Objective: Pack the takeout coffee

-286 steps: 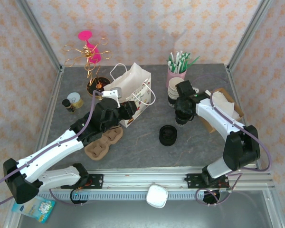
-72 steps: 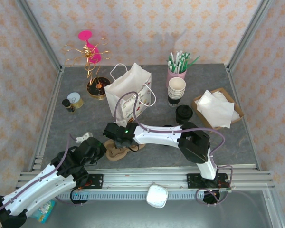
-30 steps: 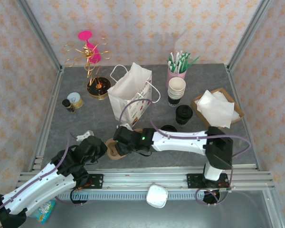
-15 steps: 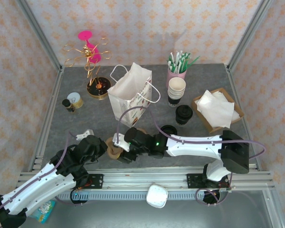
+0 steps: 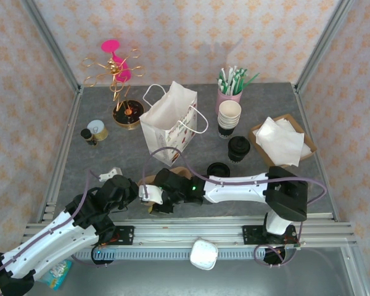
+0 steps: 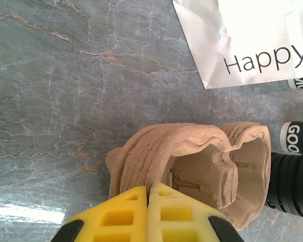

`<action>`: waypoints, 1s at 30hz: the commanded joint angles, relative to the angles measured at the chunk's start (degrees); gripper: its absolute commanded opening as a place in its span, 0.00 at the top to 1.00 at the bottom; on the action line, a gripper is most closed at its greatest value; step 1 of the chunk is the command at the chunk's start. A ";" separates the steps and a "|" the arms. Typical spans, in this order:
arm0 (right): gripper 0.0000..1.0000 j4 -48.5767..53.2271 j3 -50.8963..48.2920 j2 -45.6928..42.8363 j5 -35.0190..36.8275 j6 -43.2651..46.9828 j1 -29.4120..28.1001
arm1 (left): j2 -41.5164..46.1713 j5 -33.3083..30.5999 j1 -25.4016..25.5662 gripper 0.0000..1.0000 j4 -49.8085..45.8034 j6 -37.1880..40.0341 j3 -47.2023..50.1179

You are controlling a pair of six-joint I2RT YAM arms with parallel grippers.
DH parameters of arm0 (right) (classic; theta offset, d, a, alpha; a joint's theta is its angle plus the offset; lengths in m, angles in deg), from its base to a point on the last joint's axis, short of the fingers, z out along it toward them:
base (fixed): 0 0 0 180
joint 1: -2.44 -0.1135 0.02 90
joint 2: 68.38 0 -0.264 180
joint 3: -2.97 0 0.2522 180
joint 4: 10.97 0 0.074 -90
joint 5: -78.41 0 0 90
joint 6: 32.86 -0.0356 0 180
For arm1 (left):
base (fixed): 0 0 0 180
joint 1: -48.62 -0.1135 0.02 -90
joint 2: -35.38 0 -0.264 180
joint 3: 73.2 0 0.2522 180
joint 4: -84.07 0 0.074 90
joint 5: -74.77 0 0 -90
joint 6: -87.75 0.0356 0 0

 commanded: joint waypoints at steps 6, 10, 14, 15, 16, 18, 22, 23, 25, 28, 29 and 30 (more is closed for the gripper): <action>0.68 -2.51 2.27 1.19 3.13 1.60 -0.12 | -0.01 -1.84 -0.26 1.00 0.75 1.12 -1.48; 0.69 -1.98 2.78 2.43 4.18 1.23 0.20 | 0.01 -1.89 -0.26 1.00 0.95 1.11 -1.51; 0.71 -1.94 3.83 3.22 4.72 0.25 0.52 | 0.01 -1.79 -0.25 1.00 1.02 1.12 -1.41; 0.72 -2.06 3.71 3.16 4.52 0.09 0.56 | 0.02 -1.80 -0.30 1.00 0.83 1.12 -1.40; 0.72 -2.47 3.43 2.97 4.13 -0.07 0.60 | -0.04 -1.88 -0.26 1.00 0.71 1.01 -1.48; 0.74 -2.77 2.97 2.63 3.69 -0.41 0.74 | 0.04 -2.11 -0.25 1.00 0.35 1.12 -1.66; 0.77 -1.62 3.21 3.12 3.49 -0.77 0.93 | 0.20 -2.32 -0.32 1.00 0.40 1.10 -1.75; 0.77 -1.46 3.26 3.22 3.53 -0.85 0.94 | 0.07 -2.24 -0.30 1.00 0.59 1.12 -1.75; 0.77 -1.71 2.97 3.30 3.78 -1.11 1.07 | -0.10 -2.15 -0.32 1.00 0.77 1.11 -1.75; 0.74 -1.70 2.88 3.39 3.86 -1.68 1.41 | -0.20 -2.10 -0.28 1.00 0.76 1.12 -1.84; 0.74 -1.80 2.79 3.44 3.90 -1.87 1.42 | -0.18 -2.24 -0.28 1.00 0.77 1.12 -1.92; 0.74 -1.97 2.71 3.31 4.13 -2.01 1.52 | -0.16 -2.24 -0.30 1.00 0.75 1.10 -1.89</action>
